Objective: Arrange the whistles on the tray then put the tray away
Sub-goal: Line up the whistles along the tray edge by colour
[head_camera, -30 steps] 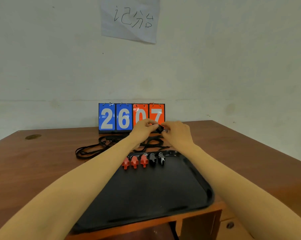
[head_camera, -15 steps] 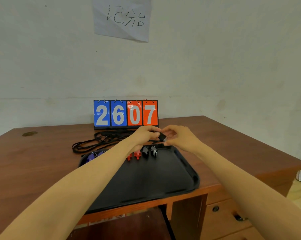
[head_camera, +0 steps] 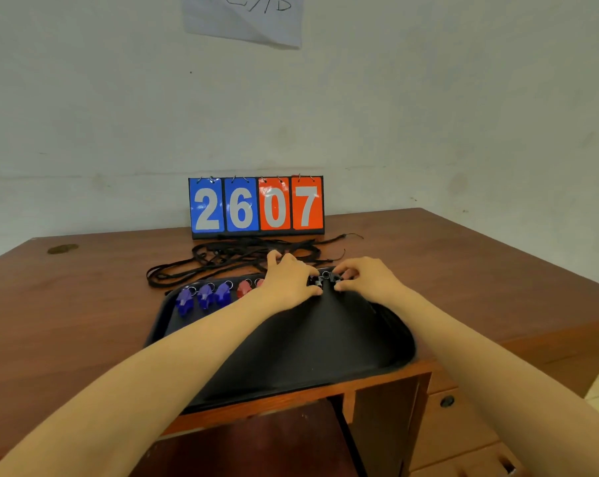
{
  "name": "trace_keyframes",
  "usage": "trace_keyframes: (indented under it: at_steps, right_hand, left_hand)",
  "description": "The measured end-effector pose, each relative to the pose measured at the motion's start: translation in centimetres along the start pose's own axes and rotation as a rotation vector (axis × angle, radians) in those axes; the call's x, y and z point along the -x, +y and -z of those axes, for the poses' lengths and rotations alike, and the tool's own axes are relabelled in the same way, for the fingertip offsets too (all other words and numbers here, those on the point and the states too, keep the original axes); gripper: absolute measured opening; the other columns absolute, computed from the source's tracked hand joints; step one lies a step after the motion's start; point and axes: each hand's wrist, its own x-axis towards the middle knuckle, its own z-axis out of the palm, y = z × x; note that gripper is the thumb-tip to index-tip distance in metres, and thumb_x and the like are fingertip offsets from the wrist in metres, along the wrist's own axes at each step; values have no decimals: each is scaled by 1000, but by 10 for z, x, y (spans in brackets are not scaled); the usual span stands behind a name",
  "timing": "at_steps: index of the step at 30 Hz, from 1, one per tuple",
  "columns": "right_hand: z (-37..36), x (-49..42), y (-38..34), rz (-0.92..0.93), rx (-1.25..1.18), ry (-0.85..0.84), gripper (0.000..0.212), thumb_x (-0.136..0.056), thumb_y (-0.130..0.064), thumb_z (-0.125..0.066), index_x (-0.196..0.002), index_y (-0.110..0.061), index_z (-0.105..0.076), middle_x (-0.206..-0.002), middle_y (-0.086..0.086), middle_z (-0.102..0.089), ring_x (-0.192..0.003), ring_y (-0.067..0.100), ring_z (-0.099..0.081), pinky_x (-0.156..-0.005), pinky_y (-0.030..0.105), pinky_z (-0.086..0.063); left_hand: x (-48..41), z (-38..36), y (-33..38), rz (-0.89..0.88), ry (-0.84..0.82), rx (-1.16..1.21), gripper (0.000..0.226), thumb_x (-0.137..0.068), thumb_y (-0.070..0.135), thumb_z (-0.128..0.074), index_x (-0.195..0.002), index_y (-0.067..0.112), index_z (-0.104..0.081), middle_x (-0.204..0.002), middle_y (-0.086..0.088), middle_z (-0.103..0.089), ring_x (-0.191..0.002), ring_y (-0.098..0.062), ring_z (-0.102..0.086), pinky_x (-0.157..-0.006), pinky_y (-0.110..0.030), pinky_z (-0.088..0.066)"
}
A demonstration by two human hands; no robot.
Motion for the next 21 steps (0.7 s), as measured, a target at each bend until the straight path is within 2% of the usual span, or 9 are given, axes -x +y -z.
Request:
trace_keyframes:
  at_steps: [9, 15, 21]
  right_hand:
    - [-5, -10, -1, -3, 128, -5, 39, -87, -38, -62, -124, -28, -57, -123, 0, -61, -115, 20, -55, -102, 49, -41]
    - [-1, -5, -4, 7, 102, -23, 43, -85, -37, -64, -125, -25, -56, -127, 1, -60, -118, 22, -54, -104, 49, -40]
    - [20, -7, -13, 71, 38, 96, 31, -92, -23, -56, -122, -15, -60, -124, 4, -62, -112, 19, -57, -97, 33, -44]
  left_hand:
    - [-5, -6, 3, -3, 20, 41, 46, -90, 48, -50, -132, 28, -50, -127, -1, -59, -130, -21, -39, -114, -49, -11]
    - [-3, -3, 6, 1, -6, 61, 52, -88, 48, -53, -134, 25, -46, -129, -2, -56, -129, -24, -38, -111, -50, -15]
    - [-8, 19, -12, 73, 88, 234, 42, -92, 40, -50, -131, 27, -49, -129, 3, -56, -125, -20, -43, -107, -42, -20]
